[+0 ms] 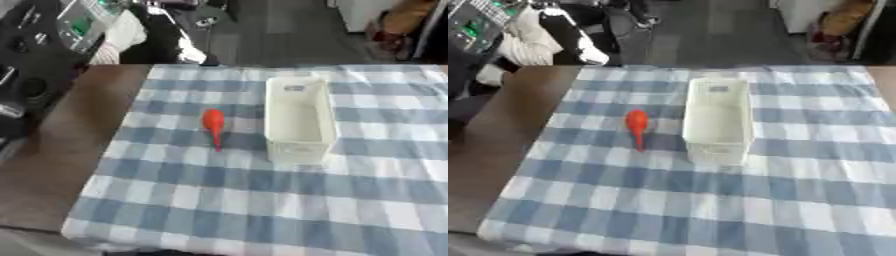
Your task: Pick up objects on the table and place them in the box.
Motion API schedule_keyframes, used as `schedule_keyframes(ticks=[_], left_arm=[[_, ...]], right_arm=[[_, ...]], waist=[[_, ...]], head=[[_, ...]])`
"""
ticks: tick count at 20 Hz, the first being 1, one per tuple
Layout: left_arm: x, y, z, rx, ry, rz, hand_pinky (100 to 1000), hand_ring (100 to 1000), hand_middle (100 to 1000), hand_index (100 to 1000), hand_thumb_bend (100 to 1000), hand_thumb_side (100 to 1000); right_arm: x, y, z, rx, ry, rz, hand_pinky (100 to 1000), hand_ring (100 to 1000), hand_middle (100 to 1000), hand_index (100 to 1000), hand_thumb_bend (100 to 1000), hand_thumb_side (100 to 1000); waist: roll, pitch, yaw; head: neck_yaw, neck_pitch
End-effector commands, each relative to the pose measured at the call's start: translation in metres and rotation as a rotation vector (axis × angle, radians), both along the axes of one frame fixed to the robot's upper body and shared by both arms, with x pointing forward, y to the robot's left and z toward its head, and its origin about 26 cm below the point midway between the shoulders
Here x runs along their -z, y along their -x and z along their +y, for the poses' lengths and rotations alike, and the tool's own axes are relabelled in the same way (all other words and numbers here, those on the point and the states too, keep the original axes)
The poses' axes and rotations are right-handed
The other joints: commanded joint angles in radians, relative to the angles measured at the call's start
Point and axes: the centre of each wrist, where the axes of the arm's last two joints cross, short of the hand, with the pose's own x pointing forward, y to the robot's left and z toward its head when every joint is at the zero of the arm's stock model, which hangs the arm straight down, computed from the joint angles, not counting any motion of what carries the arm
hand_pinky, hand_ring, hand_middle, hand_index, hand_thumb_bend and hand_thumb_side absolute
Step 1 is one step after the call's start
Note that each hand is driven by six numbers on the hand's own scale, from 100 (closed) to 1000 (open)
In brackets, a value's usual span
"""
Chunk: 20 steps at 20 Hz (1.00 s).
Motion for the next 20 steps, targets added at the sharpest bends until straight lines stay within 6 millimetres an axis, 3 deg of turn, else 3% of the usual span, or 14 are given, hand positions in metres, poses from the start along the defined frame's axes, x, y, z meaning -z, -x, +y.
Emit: schedule_keyframes(ticks=[1, 10, 15, 18, 19, 20], left_arm=[[-0.013, -0.006, 0.002, 0.040, -0.238, 0.038, 862, 823, 873, 875, 701, 664], [-0.001, -0.033, -0.010, 0.071, -0.357, 0.098, 833, 804, 848, 865, 659, 573], [0.007, -0.042, -0.013, 0.097, -0.430, 0.134, 831, 810, 852, 872, 755, 596], [0.011, -0.046, -0.010, 0.093, -0.469, 0.140, 832, 813, 852, 871, 876, 658], [0.013, -0.047, -0.009, 0.092, -0.479, 0.142, 833, 813, 853, 871, 850, 641], [0.014, -0.048, -0.008, 0.094, -0.485, 0.142, 829, 812, 849, 868, 943, 703]], right_arm=[[-0.006, 0.003, -0.001, -0.003, 0.024, -0.018, 472, 476, 594, 711, 100, 872], [-0.007, 0.003, 0.001, -0.016, 0.016, -0.029, 472, 476, 593, 711, 100, 866], [-0.007, 0.003, 0.003, -0.032, 0.012, -0.029, 477, 479, 596, 713, 100, 862], [-0.008, 0.003, 0.003, -0.044, 0.011, -0.027, 479, 480, 597, 713, 100, 861], [-0.008, 0.003, 0.003, -0.048, 0.011, -0.028, 479, 480, 597, 713, 100, 862], [-0.008, 0.003, 0.004, -0.050, 0.010, -0.027, 480, 481, 597, 713, 100, 861]], waist=[[-0.003, -0.014, -0.001], [-0.002, -0.013, -0.008], [0.000, -0.011, -0.013], [0.000, -0.011, -0.015], [0.000, -0.010, -0.016], [0.000, -0.010, -0.016]], head=[[0.013, 0.001], [0.020, 0.001], [0.024, 0.001], [0.028, 0.001], [0.030, 0.001], [0.031, 0.001]])
